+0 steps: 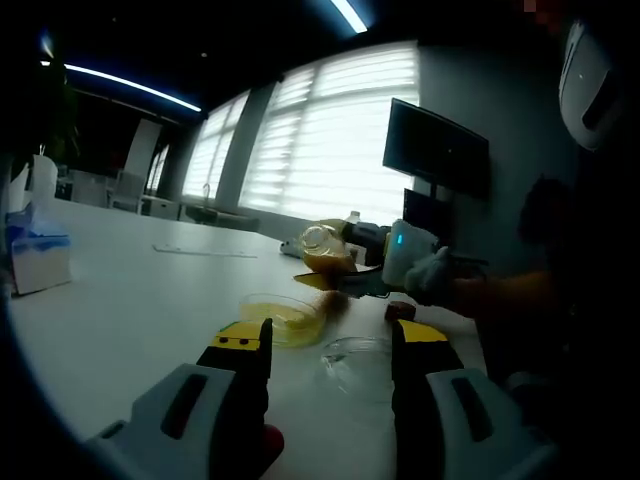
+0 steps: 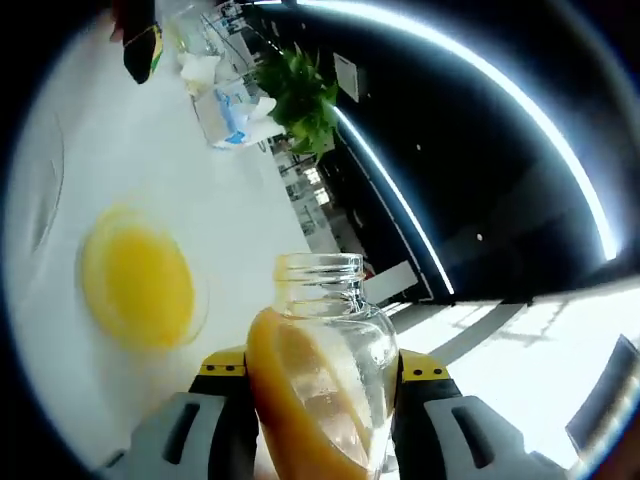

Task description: Open the Petri dish lid, place the lid on the table, pour the liquid culture medium into the Petri dish, pick up the Petri dish lid from the table, and close the Petri dish

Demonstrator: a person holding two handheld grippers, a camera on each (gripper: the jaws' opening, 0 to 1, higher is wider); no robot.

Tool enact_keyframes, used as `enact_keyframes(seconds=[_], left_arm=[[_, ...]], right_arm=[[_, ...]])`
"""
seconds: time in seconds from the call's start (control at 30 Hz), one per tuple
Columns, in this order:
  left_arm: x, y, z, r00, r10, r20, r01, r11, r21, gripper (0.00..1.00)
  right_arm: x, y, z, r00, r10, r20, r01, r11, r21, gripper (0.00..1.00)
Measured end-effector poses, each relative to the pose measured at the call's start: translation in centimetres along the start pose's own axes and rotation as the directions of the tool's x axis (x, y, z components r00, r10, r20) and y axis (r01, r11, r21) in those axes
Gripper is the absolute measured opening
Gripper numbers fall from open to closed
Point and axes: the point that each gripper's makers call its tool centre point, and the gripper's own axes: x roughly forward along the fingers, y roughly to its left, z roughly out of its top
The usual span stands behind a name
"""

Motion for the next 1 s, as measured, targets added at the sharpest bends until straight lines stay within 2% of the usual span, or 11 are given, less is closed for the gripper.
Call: enact_keyframes(seconds=[0.23, 0.33, 0.5, 0.73, 1.0], left_arm=[[0.0, 0.0, 0.0, 1.000, -0.001, -0.001, 0.001, 1.000, 0.001, 0.39], [0.0, 0.0, 0.0, 1.000, -0.001, -0.001, 0.001, 1.000, 0.001, 0.39], [0.0, 0.0, -0.1, 1.000, -0.002, -0.002, 0.002, 1.000, 0.000, 0.39], [0.0, 0.0, -0.1, 1.000, 0.000, -0.003, 0.000, 1.000, 0.001, 0.39], [0.0, 0.0, -0.1, 1.000, 0.001, -0.005, -0.001, 1.000, 0.002, 0.39]], right_arm=[[-0.3, -1.5, 0.0, 1.000, -0.022, -0.002, 0.022, 0.994, 0.109, 0.48], [-0.4, -2.6, -0.2, 0.999, -0.037, -0.005, 0.037, 0.981, 0.192, 0.48], [-0.6, -4.7, -1.1, 0.998, -0.066, -0.023, 0.069, 0.945, 0.321, 0.48], [-0.8, -6.1, -2.0, 0.996, -0.080, -0.042, 0.091, 0.908, 0.410, 0.48], [-1.1, -8.0, -3.8, 0.993, -0.098, -0.070, 0.120, 0.829, 0.546, 0.48]])
